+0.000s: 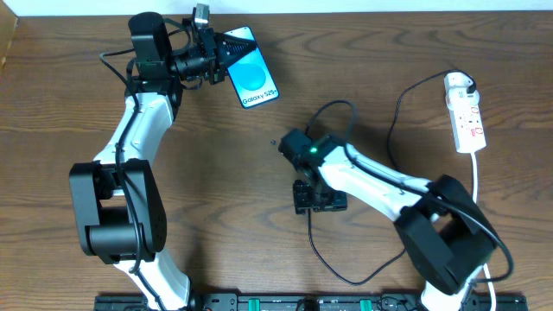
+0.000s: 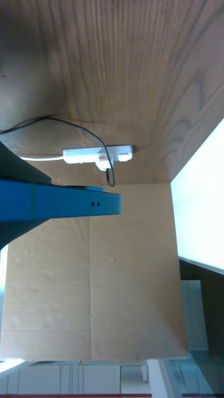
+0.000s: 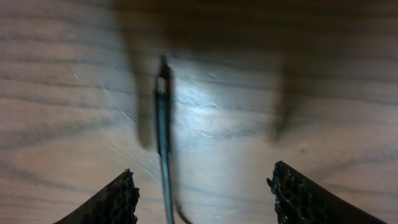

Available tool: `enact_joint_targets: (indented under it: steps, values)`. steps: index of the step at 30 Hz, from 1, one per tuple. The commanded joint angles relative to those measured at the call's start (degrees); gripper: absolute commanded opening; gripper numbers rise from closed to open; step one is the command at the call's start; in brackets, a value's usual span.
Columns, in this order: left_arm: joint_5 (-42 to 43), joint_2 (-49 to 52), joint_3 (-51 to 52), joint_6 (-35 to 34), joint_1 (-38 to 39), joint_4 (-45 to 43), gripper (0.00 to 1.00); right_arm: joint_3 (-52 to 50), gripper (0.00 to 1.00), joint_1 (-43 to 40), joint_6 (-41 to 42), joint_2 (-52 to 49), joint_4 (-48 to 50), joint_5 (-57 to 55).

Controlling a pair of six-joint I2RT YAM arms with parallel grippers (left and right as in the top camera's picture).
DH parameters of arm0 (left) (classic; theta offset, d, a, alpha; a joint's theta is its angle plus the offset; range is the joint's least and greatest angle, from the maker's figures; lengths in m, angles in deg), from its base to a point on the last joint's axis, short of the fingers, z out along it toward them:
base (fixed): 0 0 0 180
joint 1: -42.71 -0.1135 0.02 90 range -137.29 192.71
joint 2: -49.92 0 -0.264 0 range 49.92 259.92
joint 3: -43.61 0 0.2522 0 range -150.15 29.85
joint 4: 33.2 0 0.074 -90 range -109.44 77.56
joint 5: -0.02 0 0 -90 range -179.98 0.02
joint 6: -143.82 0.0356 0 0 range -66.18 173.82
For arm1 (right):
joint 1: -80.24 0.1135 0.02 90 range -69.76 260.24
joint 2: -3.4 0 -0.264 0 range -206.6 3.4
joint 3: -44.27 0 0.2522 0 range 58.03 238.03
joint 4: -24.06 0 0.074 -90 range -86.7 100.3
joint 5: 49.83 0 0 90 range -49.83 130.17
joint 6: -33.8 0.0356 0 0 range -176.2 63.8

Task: Plug charger to phone and switch on socket
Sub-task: 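Lower the right gripper and close it on the cable plug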

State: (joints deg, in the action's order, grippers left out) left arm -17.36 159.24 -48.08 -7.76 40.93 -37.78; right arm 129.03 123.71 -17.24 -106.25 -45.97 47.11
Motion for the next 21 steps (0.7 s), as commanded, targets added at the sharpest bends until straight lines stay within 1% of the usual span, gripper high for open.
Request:
enact_joint_targets:
  steps: [1,7,15,17,21]
  values:
    - [1.97,-1.20,-1.31,0.50,-0.20,-0.63,0.07,3.34,0.65,0.74,0.61,-3.04,-1.55,-0.57]
    - [1.97,-1.20,-1.31,0.52,-0.20,-0.63,0.07,4.98,0.56,0.72,0.61,-5.70,-2.29,-0.52]
    - [1.97,-1.20,-1.31,0.52,-0.20,-0.63,0.07,5.09,0.24,0.72,0.61,-5.79,-2.38,-0.55]
    - [1.97,-1.20,-1.31,0.52,-0.20,-0.63,0.07,5.09,0.21,0.72,0.63,-5.79,-2.36,-0.55]
    - [1.99,-1.20,-1.27,0.52,-0.20,-0.63,0.08,5.09,0.20,0.72,0.61,-5.79,-2.21,-0.57]
